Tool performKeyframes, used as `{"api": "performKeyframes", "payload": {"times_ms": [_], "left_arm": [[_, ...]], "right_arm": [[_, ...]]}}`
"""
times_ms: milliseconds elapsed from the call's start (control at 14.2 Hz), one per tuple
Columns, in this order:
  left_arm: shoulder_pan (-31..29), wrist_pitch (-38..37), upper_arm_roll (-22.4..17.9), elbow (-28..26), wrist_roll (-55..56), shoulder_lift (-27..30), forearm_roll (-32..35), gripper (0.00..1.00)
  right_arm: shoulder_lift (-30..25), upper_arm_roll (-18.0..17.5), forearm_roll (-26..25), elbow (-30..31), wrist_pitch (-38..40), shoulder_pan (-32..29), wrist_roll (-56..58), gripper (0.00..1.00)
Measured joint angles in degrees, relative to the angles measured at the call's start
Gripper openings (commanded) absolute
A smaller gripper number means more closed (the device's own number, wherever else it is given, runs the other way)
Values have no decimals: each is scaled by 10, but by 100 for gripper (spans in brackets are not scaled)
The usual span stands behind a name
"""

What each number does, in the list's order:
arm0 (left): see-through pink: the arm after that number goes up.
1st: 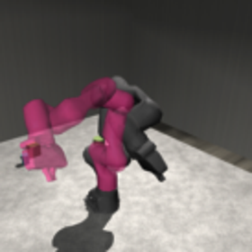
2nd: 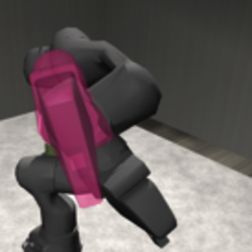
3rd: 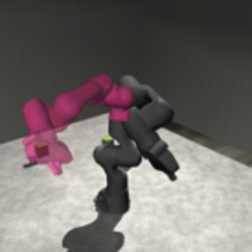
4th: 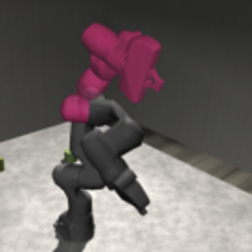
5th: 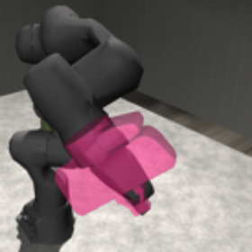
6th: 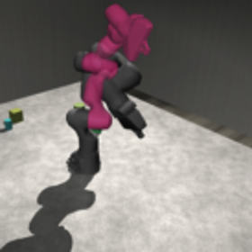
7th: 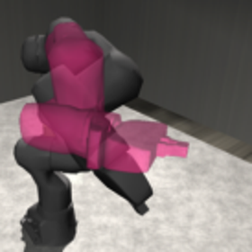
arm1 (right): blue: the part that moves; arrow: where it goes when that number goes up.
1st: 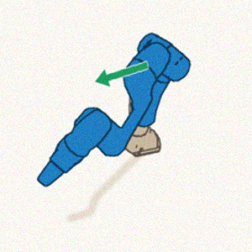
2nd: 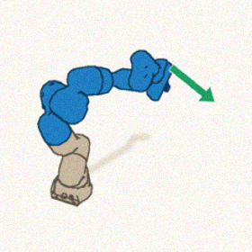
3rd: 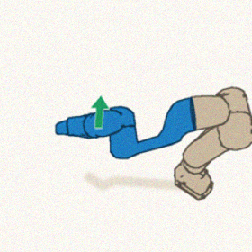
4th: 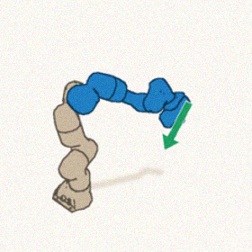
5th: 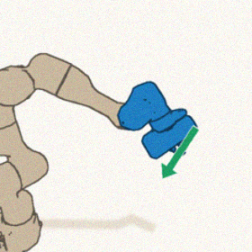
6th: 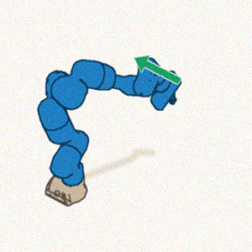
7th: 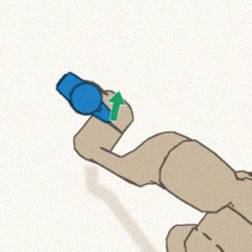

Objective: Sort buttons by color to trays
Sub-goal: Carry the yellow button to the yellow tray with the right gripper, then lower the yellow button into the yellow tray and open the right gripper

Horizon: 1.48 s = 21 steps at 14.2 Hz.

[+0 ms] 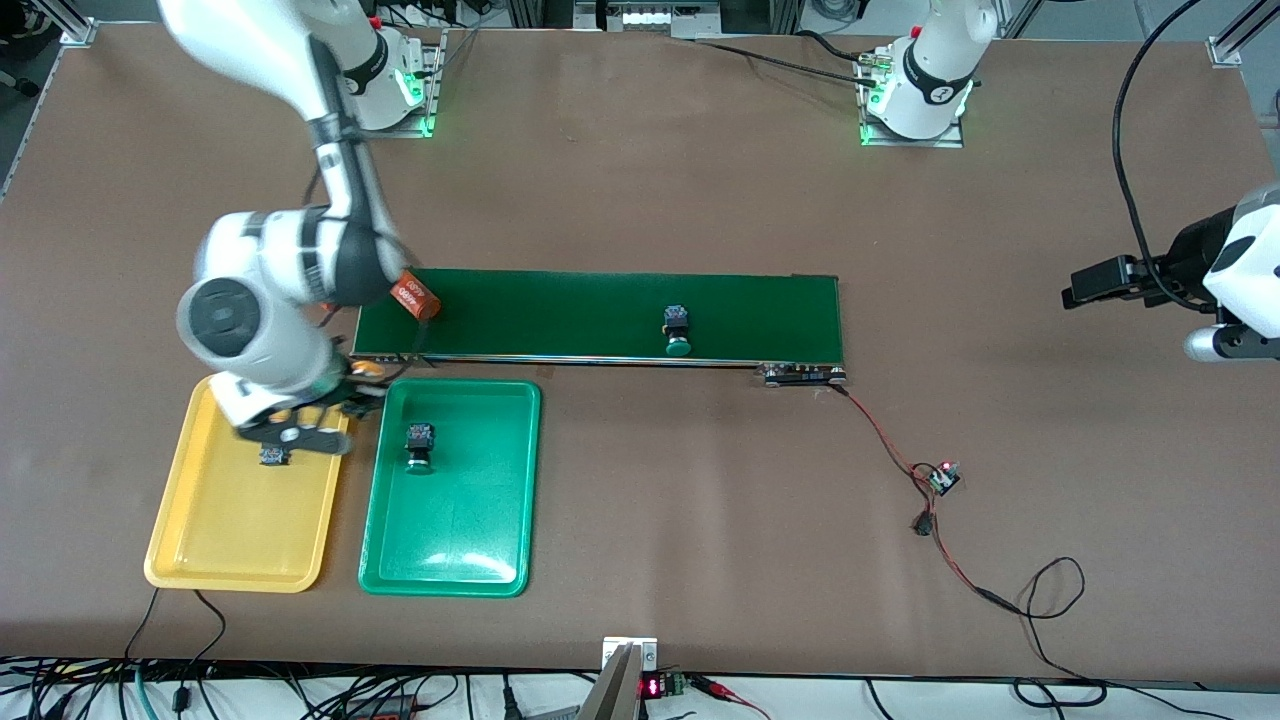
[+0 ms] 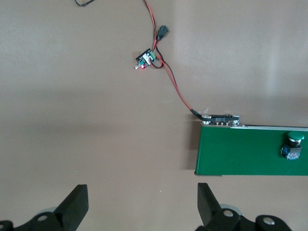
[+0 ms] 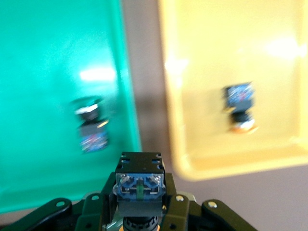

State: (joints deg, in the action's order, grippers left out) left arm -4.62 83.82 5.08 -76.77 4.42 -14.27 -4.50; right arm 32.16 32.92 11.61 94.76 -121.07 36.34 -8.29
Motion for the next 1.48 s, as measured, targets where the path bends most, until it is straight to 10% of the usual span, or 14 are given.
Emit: {"api": "performKeyframes", "payload": {"times_ms": [773,914,1125,1476], "left_arm": [[46,15,-9,0,25,-7,0,100],[71,15,-25,0,32,-6,0,100],[74,16,-35,0,33,-6,0,100],[75,16,-39,1,33,-2,0,100]], "right_arm": [[115,-7,1,3,-175,-146,152,17],[122,-12,1,3,-175,-146,152,37],[127,-13,1,3,-176,-147,153,100],[125,-13,1,-9,-177,-151,178,100]]}}
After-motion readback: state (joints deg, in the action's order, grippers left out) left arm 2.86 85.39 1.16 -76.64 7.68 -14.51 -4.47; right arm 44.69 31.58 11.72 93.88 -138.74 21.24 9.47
